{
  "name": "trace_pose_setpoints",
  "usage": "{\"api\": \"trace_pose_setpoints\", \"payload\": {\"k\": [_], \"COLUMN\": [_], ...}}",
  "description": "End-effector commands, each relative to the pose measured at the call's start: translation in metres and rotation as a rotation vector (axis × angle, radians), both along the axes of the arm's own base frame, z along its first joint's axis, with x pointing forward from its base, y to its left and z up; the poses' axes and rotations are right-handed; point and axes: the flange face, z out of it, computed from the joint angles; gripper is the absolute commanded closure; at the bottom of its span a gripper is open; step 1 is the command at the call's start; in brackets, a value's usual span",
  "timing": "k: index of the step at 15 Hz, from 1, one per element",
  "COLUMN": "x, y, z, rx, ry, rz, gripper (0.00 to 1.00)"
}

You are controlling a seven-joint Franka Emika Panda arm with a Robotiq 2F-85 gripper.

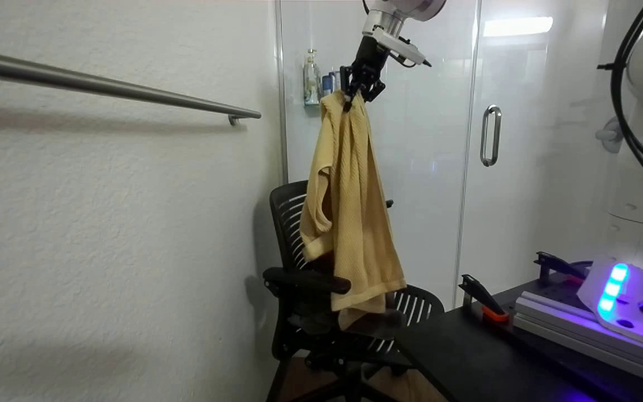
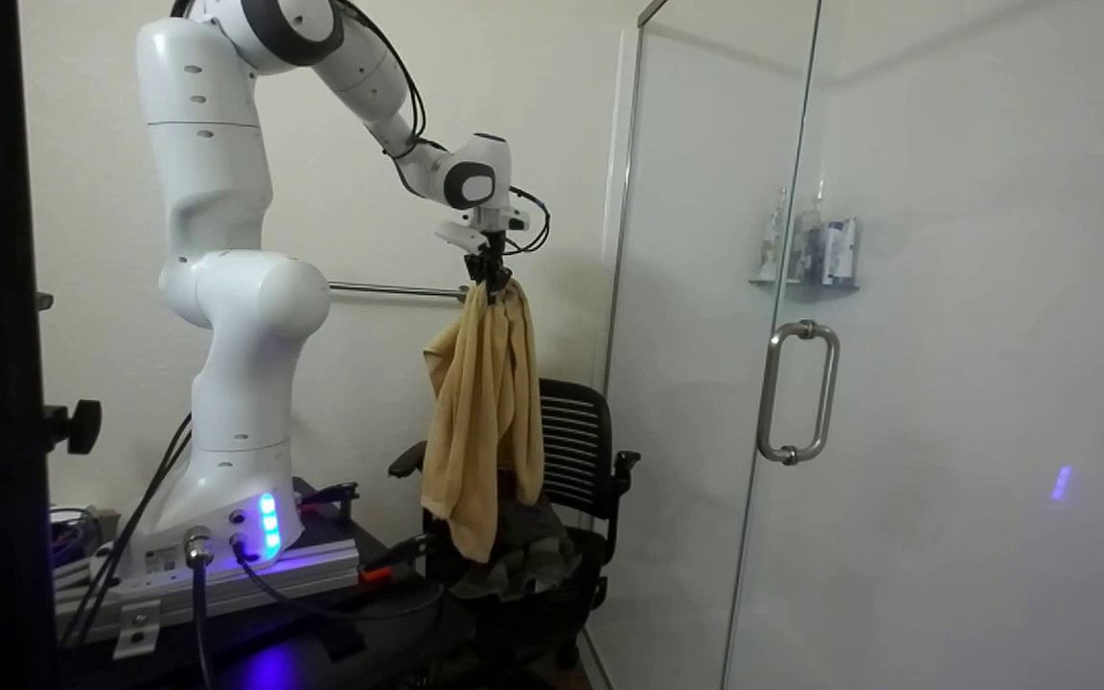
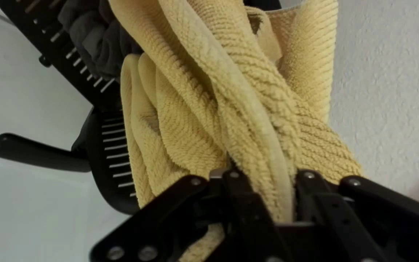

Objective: Remove the towels from the rail and place them on the seat of the black chair

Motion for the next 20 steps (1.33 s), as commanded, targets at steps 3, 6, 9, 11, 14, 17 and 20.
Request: {"api": "trace_pose_setpoints", "payload": {"k": [3,6,9,11,14,17,20], "x": [0.037,0.05,0.06,0.065,0.072,0.078,0.083], "y": [0.038,0.038,0.034,0.034,0.032,0.033,0.041], "z": [-0.016,-0.02,-0.025,-0.029,-0.035,-0.035,-0.025], "rx": [-0.091,-0.205,-0.323,-0.365,-0.359,-0.322,-0.308], "ry": [0.097,0.081,0.051,0.044,0.051,0.067,0.046], "rz": [0.128,0.112,0.083,0.08,0.047,0.02,0.019], "gripper": [0.94,0.94,0.94,0.94,0.5,0.38,0.15]}}
